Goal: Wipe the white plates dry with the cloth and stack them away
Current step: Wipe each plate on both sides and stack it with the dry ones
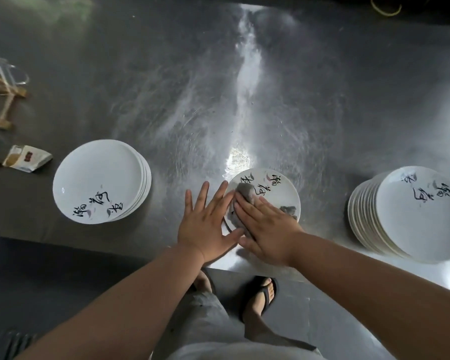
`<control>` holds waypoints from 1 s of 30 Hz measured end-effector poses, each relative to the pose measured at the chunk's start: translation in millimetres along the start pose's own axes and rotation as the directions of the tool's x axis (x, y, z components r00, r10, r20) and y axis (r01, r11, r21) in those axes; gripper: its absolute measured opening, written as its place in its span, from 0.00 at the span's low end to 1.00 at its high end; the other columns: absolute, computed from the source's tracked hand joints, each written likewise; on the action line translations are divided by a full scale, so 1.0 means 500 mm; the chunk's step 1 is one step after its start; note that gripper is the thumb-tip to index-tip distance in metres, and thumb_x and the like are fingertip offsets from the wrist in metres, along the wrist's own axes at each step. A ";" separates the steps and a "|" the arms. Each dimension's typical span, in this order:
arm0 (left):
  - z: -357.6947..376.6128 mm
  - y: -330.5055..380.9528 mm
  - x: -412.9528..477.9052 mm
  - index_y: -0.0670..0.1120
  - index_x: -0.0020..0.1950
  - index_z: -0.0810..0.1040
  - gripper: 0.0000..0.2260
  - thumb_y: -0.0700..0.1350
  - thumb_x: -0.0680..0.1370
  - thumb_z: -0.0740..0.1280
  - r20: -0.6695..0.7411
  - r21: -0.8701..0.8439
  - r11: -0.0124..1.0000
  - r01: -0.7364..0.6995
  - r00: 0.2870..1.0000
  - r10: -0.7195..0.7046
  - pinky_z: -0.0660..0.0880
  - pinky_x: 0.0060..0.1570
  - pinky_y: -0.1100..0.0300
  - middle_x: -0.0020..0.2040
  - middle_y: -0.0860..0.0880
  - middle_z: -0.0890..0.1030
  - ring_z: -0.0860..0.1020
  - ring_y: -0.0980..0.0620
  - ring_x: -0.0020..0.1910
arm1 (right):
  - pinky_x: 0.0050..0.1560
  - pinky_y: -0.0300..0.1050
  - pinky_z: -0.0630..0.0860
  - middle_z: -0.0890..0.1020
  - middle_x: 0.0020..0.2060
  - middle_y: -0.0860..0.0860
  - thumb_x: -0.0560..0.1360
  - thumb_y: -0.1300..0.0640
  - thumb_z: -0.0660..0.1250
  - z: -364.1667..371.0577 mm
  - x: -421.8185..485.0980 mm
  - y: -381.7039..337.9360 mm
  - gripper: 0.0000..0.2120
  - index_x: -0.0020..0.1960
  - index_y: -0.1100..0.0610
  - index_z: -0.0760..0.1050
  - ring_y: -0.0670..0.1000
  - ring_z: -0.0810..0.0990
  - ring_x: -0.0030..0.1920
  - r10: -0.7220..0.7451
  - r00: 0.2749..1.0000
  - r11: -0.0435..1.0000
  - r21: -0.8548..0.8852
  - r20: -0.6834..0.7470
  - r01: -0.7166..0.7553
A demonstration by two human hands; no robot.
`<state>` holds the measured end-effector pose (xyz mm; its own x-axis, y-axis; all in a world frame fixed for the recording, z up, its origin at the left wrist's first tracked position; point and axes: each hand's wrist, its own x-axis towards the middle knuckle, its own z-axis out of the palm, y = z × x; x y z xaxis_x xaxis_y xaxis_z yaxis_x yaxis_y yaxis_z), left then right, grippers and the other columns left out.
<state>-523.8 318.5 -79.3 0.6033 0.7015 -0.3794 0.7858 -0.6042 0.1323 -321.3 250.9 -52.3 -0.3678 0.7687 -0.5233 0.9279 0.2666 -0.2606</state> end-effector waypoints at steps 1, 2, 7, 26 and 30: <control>-0.001 0.001 0.000 0.57 0.84 0.36 0.43 0.78 0.75 0.39 0.004 0.002 1.000 0.004 1.000 -0.004 0.38 0.78 0.33 0.81 0.57 0.27 0.28 0.44 0.81 | 0.83 0.55 0.36 0.31 0.81 0.49 0.78 0.28 0.30 0.001 -0.014 0.011 0.42 0.84 0.53 0.32 0.55 0.32 0.81 -0.059 0.998 0.998 -0.029 0.011 0.059; -0.002 0.002 0.000 0.57 0.84 0.36 0.43 0.78 0.75 0.40 0.004 0.003 1.000 0.006 1.000 -0.006 0.38 0.78 0.33 0.81 0.57 0.27 0.28 0.44 0.81 | 0.82 0.55 0.35 0.33 0.81 0.50 0.80 0.28 0.32 0.002 -0.023 0.026 0.42 0.84 0.53 0.33 0.55 0.32 0.81 -0.095 0.995 0.993 -0.075 0.013 0.095; 0.006 0.000 -0.001 0.57 0.85 0.41 0.41 0.75 0.78 0.46 -0.050 0.002 1.000 0.004 0.999 -0.004 0.39 0.79 0.33 0.82 0.57 0.29 0.31 0.44 0.82 | 0.80 0.54 0.29 0.27 0.79 0.51 0.82 0.31 0.34 -0.032 -0.004 0.055 0.39 0.81 0.54 0.26 0.55 0.23 0.78 0.149 0.989 0.983 -0.108 -0.025 -0.151; 0.014 0.001 0.003 0.56 0.85 0.41 0.42 0.75 0.77 0.46 -0.069 0.019 1.000 0.019 0.997 -0.018 0.40 0.79 0.34 0.84 0.57 0.33 0.34 0.45 0.83 | 0.82 0.56 0.33 0.30 0.81 0.56 0.78 0.25 0.32 -0.027 -0.021 0.070 0.47 0.84 0.58 0.37 0.56 0.25 0.80 0.089 0.993 0.985 -0.141 -0.078 -0.100; 0.014 0.000 0.003 0.56 0.85 0.42 0.42 0.76 0.77 0.46 -0.075 -0.001 1.000 0.024 0.997 -0.024 0.40 0.80 0.35 0.84 0.57 0.33 0.34 0.46 0.83 | 0.83 0.58 0.37 0.30 0.81 0.60 0.77 0.23 0.33 -0.013 -0.028 0.056 0.48 0.84 0.57 0.34 0.60 0.28 0.81 0.008 0.998 0.993 -0.119 -0.062 -0.015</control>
<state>-523.8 317.2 -86.4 0.5924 0.7423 -0.3130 0.8004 -0.5866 0.1238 -289.8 251.6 -47.0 -0.3562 0.8051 -0.4743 0.9340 0.3222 -0.1545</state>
